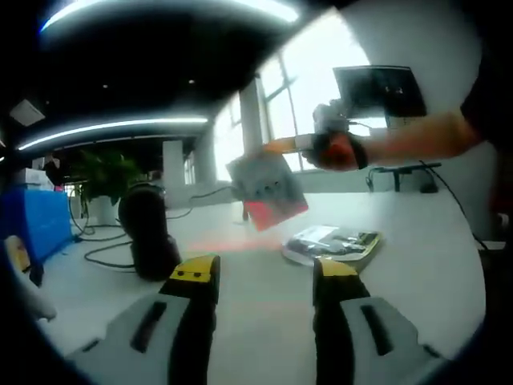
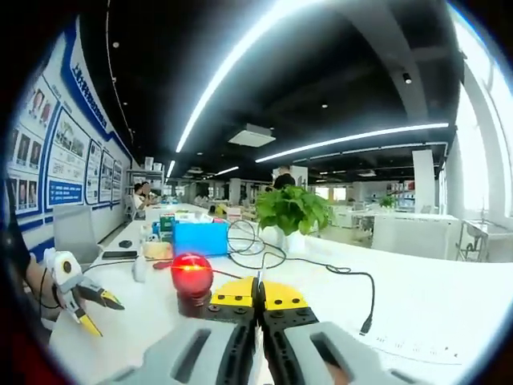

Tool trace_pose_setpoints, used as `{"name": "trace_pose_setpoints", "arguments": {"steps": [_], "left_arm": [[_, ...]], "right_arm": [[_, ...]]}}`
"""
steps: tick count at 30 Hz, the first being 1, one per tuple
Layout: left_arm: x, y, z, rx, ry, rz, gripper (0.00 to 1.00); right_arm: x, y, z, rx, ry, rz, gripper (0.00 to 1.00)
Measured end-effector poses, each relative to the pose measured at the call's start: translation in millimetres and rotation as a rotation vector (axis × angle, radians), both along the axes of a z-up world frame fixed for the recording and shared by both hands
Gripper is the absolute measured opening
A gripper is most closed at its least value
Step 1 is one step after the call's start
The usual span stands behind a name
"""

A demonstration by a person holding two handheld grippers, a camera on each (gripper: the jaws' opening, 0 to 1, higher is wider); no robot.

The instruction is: Clip sheet goods on table flip sheet goods clip sheet goods scan sheet goods put sheet goods back to table

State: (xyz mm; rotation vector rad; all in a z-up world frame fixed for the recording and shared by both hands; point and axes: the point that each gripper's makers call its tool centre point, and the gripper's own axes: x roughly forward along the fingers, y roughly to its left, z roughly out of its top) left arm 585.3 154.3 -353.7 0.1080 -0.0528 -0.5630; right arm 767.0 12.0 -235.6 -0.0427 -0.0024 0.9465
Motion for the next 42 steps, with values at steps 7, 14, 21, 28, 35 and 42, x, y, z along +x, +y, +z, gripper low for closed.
{"name": "trace_pose_setpoints", "arguments": {"steps": [7,14,21,28,35,42], "left_arm": [[2.0,-0.5,-1.9,0.012,0.005,0.005,0.39],[4.9,4.5,-2.0,-0.011,0.019,0.021,0.39],[5.0,0.1,-5.1,0.025,0.019,0.016,0.38],[6.5,0.7,-6.1,0.030,0.024,0.025,0.38],[6.7,0.1,-7.5,0.046,0.023,0.028,0.38],[7.1,2.5,-5.6,0.053,0.011,0.047,0.38]], "right_arm": [[11.4,-13.3,-10.6,0.012,0.035,0.010,0.00],[26.1,-31.4,-17.0,0.048,0.085,-0.021,0.00],[19.4,-31.2,-13.8,0.079,0.106,0.010,0.00],[25.9,-33.6,-20.4,0.050,0.110,0.015,0.00],[53.2,-54.4,-29.6,0.055,0.143,-0.064,0.00],[79.4,-69.7,-43.7,0.031,0.163,-0.112,0.00]]}}
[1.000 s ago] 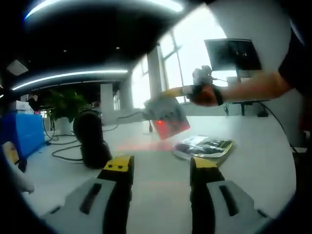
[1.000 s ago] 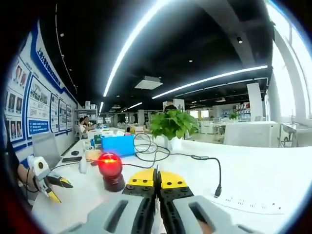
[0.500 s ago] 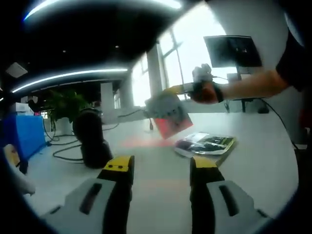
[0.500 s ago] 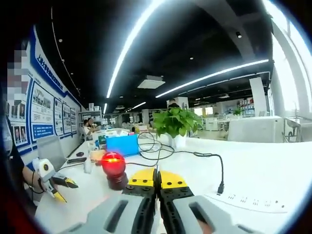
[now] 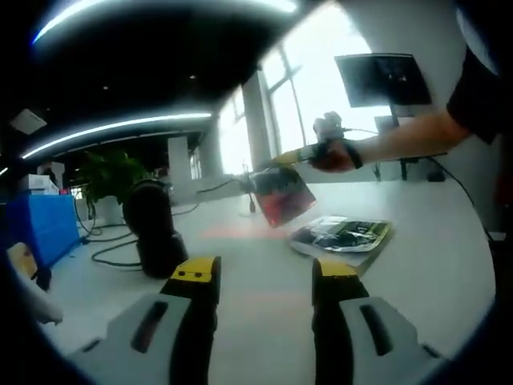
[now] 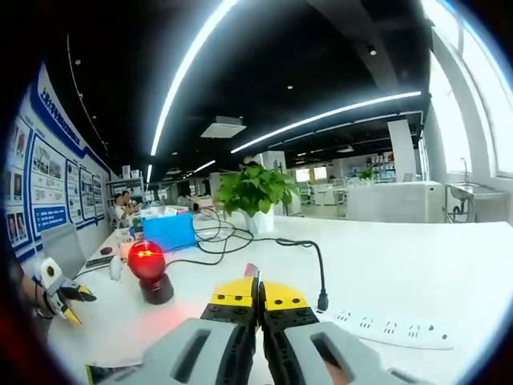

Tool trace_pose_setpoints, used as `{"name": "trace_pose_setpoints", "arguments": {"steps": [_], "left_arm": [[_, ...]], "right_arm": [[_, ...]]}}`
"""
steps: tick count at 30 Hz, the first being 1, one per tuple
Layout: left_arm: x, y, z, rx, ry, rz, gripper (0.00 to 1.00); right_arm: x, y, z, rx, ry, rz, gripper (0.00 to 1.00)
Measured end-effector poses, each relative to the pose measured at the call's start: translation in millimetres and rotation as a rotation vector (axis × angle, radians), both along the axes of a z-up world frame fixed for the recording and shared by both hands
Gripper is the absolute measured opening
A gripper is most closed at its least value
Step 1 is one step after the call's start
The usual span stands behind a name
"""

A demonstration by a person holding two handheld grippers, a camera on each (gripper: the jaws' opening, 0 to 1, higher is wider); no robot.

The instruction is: Clip sheet goods on table flip sheet goods clip sheet goods scan sheet goods put sheet goods back to table

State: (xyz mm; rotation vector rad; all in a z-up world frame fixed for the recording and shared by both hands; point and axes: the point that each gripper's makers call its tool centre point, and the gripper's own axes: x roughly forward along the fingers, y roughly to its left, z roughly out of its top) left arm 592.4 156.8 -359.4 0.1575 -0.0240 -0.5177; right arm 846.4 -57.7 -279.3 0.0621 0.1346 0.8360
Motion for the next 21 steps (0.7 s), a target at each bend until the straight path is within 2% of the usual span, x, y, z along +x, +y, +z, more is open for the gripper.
{"name": "trace_pose_setpoints", "arguments": {"steps": [5,12,21], "left_arm": [[1.2,2.6,0.5,-0.013,0.003,0.009,0.38],[2.7,7.5,5.2,-0.080,0.007,0.011,0.39],[2.9,5.0,2.5,-0.061,0.009,0.006,0.39]], "right_arm": [[7.4,2.5,-9.2,-0.028,-0.002,0.004,0.00],[16.8,1.4,-21.6,-0.066,0.001,0.003,0.00],[26.1,0.8,-37.3,-0.097,0.015,0.001,0.00]]}}
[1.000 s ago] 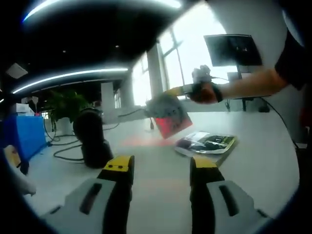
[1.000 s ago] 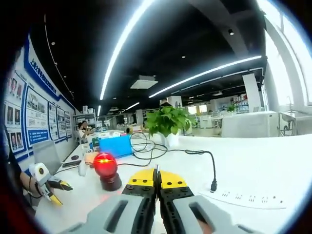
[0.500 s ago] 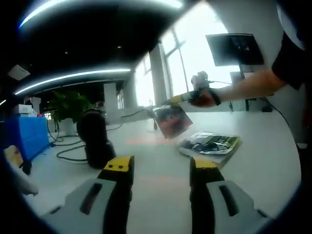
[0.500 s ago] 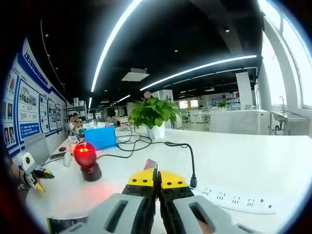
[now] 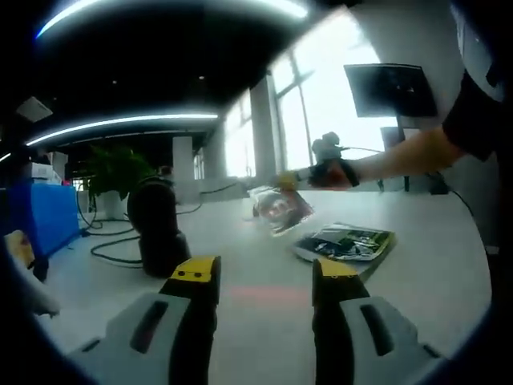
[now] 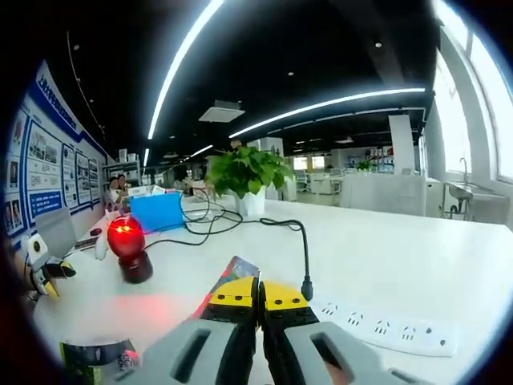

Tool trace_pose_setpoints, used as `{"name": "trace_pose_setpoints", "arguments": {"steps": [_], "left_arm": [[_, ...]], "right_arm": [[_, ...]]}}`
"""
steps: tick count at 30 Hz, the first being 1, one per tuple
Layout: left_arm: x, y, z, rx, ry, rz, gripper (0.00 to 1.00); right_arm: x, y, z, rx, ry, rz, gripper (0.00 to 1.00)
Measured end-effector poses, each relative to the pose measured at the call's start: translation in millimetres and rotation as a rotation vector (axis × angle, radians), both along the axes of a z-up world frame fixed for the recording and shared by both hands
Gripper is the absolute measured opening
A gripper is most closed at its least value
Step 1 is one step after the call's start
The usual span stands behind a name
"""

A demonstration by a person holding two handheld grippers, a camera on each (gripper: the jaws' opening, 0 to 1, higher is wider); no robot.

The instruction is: Clip sheet goods on table flip sheet goods clip sheet goods scan sheet goods put sheet goods back to table

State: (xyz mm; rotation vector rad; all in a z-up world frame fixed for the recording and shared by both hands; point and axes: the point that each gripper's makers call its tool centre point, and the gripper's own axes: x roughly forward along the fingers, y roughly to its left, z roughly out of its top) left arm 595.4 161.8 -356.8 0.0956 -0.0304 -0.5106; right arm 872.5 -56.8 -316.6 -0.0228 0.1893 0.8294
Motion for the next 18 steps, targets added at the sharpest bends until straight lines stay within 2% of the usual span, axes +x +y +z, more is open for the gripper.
{"name": "trace_pose_setpoints", "arguments": {"steps": [11,18], "left_arm": [[0.4,0.6,-0.9,-0.003,0.005,0.001,0.39],[0.0,0.2,-1.0,-0.002,0.004,0.000,0.39]], "right_arm": [[8.0,0.0,-25.0,-0.099,-0.006,-0.001,0.00],[12.8,1.5,-37.5,-0.133,-0.004,-0.004,0.00]]}}
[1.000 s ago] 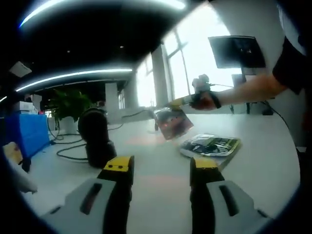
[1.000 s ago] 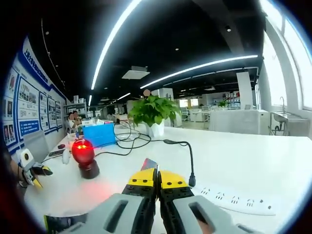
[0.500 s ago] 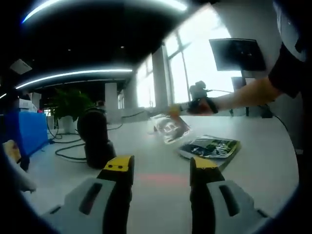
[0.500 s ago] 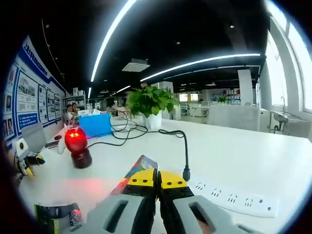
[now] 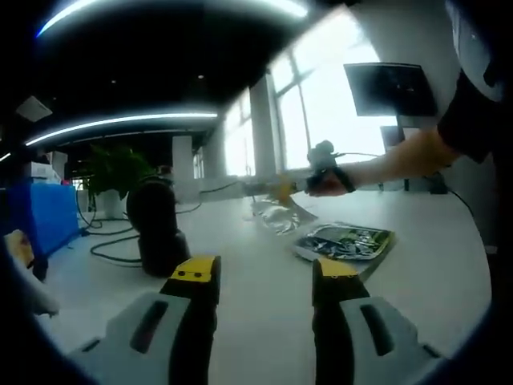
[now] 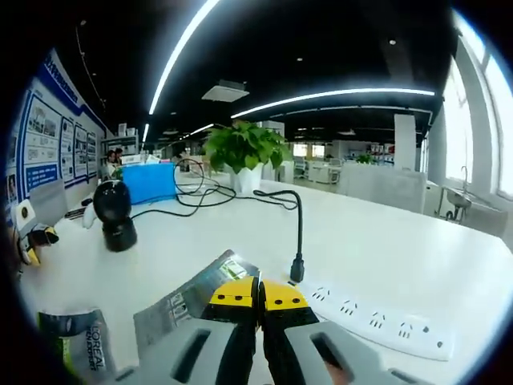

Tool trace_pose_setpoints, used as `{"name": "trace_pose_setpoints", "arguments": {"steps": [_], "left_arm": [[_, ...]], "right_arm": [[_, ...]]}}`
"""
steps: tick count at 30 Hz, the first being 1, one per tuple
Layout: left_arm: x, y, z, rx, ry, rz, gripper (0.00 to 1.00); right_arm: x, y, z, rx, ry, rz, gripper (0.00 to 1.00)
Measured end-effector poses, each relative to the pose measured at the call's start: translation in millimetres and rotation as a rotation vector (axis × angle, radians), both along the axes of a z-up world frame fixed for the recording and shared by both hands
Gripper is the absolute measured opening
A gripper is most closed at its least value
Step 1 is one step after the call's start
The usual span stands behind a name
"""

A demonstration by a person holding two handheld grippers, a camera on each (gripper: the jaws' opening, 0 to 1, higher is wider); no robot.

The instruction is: Clip sheet goods on table flip sheet goods clip sheet goods scan sheet goods put sheet goods back to table

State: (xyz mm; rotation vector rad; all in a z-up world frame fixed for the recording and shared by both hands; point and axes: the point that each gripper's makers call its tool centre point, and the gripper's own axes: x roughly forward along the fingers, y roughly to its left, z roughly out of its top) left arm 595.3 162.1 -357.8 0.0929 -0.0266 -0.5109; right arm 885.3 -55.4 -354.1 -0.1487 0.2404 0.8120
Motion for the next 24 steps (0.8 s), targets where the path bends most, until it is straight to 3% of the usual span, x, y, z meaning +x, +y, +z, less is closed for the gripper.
{"name": "trace_pose_setpoints", "arguments": {"steps": [24], "left_arm": [[0.5,-1.9,-2.0,0.004,0.011,-0.013,0.38]], "right_arm": [[10.2,2.4,-40.9,-0.090,0.033,0.011,0.00]]}}
